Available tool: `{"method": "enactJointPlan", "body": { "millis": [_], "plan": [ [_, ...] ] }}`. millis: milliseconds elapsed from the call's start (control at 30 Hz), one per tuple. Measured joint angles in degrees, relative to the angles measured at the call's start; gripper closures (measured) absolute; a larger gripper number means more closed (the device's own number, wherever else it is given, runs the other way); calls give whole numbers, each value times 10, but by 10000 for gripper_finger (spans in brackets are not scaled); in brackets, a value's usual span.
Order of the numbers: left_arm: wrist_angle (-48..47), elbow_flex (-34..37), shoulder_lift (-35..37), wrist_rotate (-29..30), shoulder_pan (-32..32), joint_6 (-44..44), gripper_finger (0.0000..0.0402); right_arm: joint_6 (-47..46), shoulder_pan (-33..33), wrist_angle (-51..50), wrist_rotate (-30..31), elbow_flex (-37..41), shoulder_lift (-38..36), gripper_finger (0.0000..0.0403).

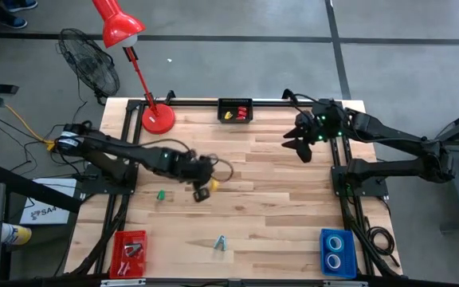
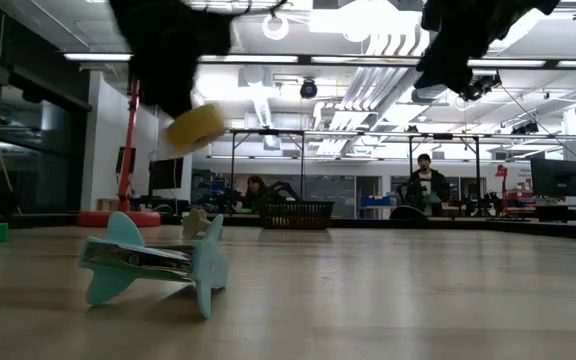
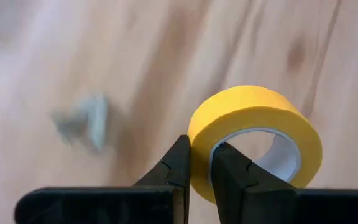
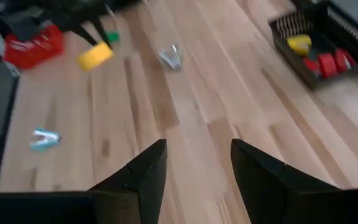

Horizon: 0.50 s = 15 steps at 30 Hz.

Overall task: Pick and place Stapler, Stapler remover, tape
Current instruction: Put the yellow tape into the blue basket

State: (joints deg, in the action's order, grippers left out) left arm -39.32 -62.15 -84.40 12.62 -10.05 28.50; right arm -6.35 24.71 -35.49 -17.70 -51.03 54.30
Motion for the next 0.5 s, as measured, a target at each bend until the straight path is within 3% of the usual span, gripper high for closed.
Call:
{"method": "enactJointPlan", "body": {
  "millis": [233,500],
  "plan": [
    [78,-76,0,76,35,-120,368,33,0,76,-26,0,0,233],
    [285,-85,0,122,72,-256,368,54,0,164,-74,0,1,234]
  ]
}}
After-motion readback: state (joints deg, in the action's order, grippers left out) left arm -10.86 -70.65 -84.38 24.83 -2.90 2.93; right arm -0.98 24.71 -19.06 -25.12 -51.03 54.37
